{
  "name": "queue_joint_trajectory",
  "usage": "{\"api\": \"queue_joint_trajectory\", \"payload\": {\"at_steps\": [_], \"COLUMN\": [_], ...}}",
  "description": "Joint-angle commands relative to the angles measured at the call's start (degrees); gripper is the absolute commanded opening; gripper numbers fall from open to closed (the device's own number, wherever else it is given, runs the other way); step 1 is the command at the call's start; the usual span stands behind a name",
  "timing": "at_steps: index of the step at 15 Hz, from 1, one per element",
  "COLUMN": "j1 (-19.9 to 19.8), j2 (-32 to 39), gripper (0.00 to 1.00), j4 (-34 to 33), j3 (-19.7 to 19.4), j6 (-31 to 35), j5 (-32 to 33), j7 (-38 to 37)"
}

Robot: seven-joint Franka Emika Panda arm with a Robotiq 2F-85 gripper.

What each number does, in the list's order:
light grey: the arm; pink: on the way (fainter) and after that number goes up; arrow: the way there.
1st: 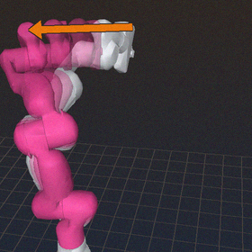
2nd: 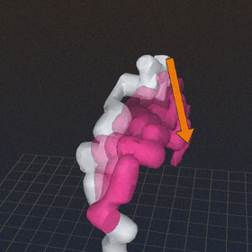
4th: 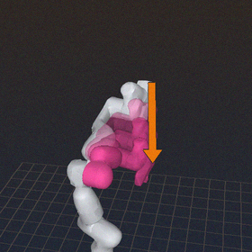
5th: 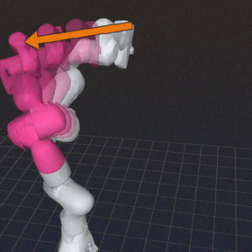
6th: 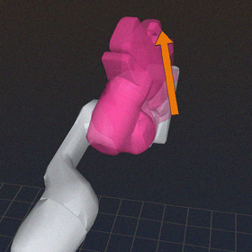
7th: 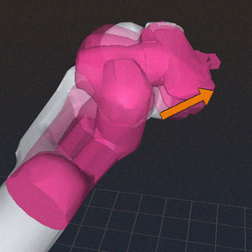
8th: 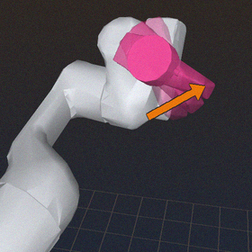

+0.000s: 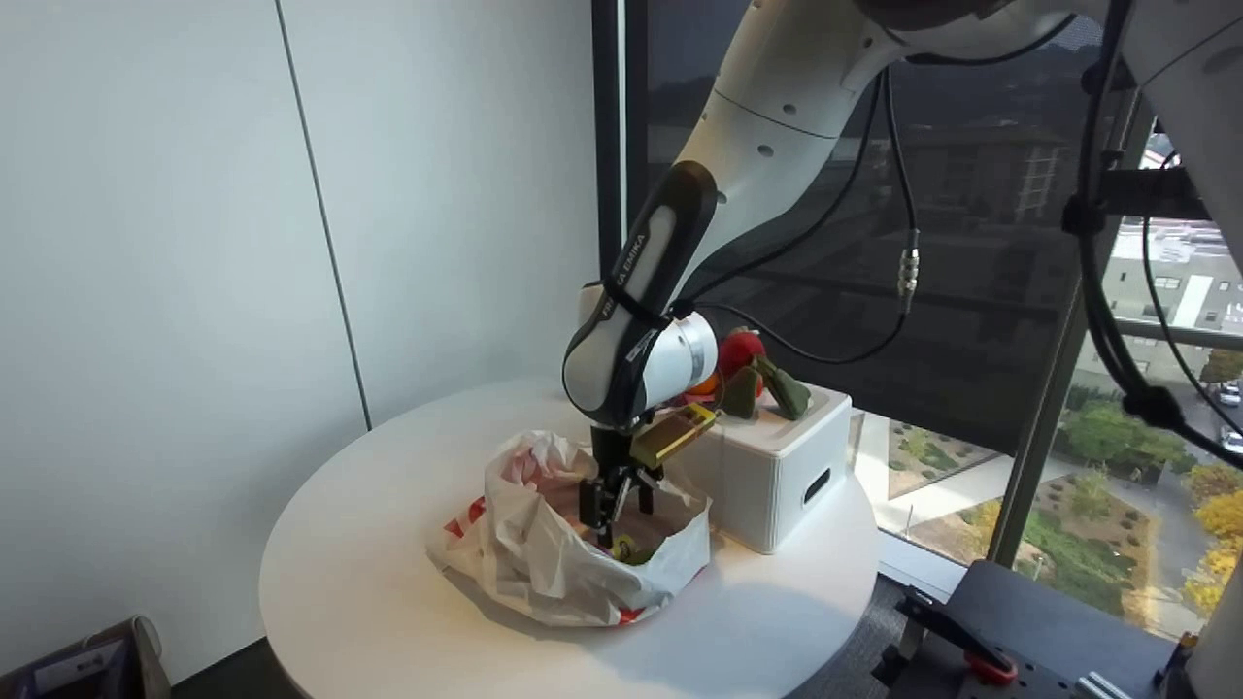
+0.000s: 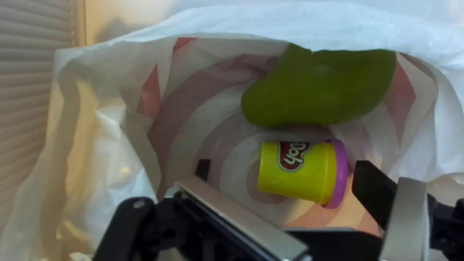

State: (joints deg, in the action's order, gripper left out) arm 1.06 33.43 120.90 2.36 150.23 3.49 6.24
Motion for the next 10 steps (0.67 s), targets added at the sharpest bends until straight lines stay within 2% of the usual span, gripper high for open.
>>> {"api": "queue_joint_trajectory", "payload": {"at_steps": [1, 8, 9, 10], "j1": [0.6, 2.2, 2.4, 2.5], "j2": [3.4, 6.7, 6.9, 7.2], "gripper": [1.0, 1.0, 0.79, 0.74], "j4": [-2.6, -4.9, -5.2, -5.5], "j3": [-0.3, -1.2, -1.3, -1.3], "j6": [2.5, 2.7, 2.7, 2.4], "j5": [-1.2, -1.4, -1.3, -1.3], "j7": [-3.2, -9.2, -9.6, -9.8]}}
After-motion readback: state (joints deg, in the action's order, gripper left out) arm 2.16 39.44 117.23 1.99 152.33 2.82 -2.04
